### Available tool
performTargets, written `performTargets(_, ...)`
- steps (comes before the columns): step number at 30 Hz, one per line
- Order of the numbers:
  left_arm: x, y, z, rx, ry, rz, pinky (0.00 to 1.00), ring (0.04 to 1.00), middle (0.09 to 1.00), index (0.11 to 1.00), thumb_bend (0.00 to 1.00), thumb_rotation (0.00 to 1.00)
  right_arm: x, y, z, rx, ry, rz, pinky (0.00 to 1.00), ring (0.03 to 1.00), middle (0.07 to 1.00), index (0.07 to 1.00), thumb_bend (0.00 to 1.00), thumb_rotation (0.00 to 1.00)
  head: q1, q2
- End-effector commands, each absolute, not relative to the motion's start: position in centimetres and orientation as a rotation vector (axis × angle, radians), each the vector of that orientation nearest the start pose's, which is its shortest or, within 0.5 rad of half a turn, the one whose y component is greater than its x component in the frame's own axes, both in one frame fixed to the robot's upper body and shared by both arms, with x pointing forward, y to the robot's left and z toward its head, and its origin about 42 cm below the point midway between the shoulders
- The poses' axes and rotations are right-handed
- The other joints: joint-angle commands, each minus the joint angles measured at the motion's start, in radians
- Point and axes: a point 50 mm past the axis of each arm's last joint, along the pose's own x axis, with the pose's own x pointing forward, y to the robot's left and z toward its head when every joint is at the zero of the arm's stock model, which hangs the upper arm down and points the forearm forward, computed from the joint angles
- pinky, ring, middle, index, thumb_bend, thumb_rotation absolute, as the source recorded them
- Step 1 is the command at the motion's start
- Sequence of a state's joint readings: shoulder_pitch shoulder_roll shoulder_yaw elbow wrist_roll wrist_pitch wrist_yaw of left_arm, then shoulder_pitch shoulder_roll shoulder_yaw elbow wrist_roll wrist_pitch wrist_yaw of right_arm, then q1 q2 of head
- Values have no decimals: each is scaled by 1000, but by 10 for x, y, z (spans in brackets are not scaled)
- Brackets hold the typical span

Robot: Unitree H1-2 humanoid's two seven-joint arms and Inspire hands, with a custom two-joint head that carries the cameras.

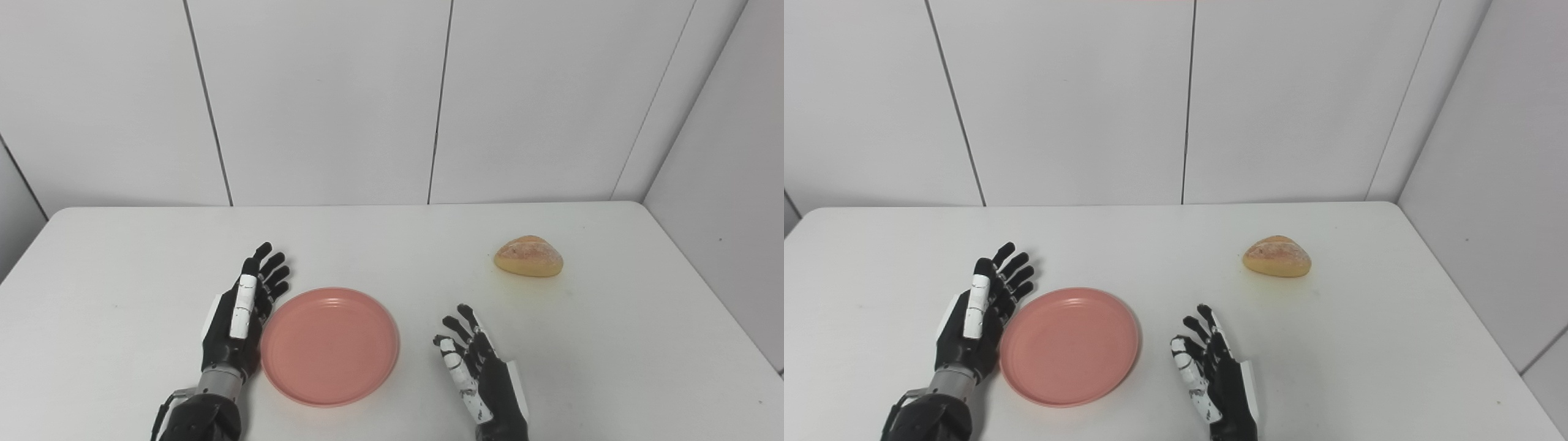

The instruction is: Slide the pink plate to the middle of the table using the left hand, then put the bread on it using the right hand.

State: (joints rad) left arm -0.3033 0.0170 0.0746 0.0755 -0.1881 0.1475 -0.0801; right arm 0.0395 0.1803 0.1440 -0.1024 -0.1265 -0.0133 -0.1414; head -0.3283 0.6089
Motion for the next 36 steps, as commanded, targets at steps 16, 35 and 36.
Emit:
performTargets(16, 368, 189, 172, -170, -137, -132, 925, 897, 908, 888, 880, 857, 273, -111, 143, 96, -96, 0, 796, 759, 857, 921, 682, 723, 2, -1)
performTargets(35, 368, 179, 151, -173, -81, -162, 864, 887, 906, 896, 835, 873, 292, -160, 198, -165, -366, -98, 774, 788, 847, 855, 800, 826, -30, -88)
performTargets(36, 368, 179, 150, -173, -82, -163, 882, 892, 908, 903, 834, 877, 294, -164, 204, -192, -384, -105, 779, 787, 836, 849, 801, 806, -30, -88)
